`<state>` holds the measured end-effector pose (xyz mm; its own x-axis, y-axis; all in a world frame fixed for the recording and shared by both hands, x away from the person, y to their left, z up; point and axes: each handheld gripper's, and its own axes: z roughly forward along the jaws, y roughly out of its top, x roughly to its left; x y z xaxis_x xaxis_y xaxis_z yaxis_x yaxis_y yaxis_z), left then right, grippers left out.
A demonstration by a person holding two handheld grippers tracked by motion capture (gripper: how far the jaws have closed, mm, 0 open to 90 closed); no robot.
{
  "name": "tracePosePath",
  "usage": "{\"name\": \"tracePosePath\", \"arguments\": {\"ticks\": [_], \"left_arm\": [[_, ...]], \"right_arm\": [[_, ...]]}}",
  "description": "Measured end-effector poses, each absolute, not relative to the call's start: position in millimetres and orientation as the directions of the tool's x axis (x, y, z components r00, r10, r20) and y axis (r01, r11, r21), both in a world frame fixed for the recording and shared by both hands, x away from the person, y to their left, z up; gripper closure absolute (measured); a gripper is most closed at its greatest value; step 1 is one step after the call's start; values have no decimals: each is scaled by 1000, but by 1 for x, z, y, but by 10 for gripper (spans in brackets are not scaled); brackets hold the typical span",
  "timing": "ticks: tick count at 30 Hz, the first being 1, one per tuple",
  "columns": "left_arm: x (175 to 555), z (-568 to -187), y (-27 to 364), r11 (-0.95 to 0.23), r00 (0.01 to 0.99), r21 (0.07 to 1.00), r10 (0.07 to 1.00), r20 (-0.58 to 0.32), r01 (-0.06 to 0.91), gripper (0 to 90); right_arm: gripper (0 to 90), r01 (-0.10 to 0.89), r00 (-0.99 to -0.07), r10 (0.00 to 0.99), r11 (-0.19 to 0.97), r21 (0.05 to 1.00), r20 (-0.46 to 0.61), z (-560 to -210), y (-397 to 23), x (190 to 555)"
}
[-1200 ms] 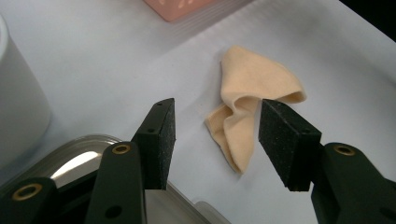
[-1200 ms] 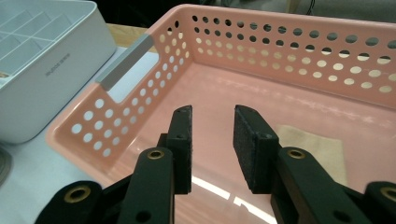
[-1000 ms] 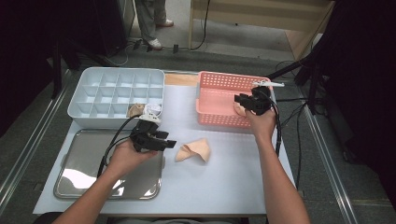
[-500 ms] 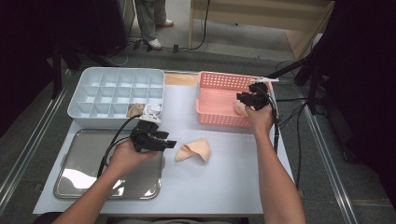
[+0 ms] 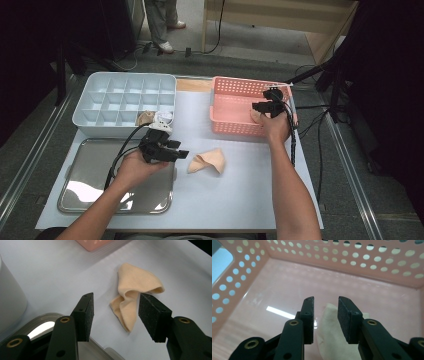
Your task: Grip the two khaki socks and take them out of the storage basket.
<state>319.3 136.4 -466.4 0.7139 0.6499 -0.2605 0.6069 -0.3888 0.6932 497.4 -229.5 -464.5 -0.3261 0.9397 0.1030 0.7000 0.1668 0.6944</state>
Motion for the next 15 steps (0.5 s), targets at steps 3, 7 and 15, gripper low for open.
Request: {"name": "tracePosePath", "arguments": {"ticks": [3, 7, 15], "left_arm": [[319, -467, 135, -386, 714, 695, 649, -263, 607, 474], [318, -466, 134, -392, 718, 696, 648, -256, 602, 474], [318, -465, 135, -391, 718, 700, 650, -249, 597, 475]], "right_arm": [[658, 733, -315, 943, 171, 659, 106, -467, -229, 499], [653, 779, -287, 954, 179, 601, 87, -471, -228, 500], [714, 836, -270, 962, 209, 507, 50, -476, -225, 504]]}}
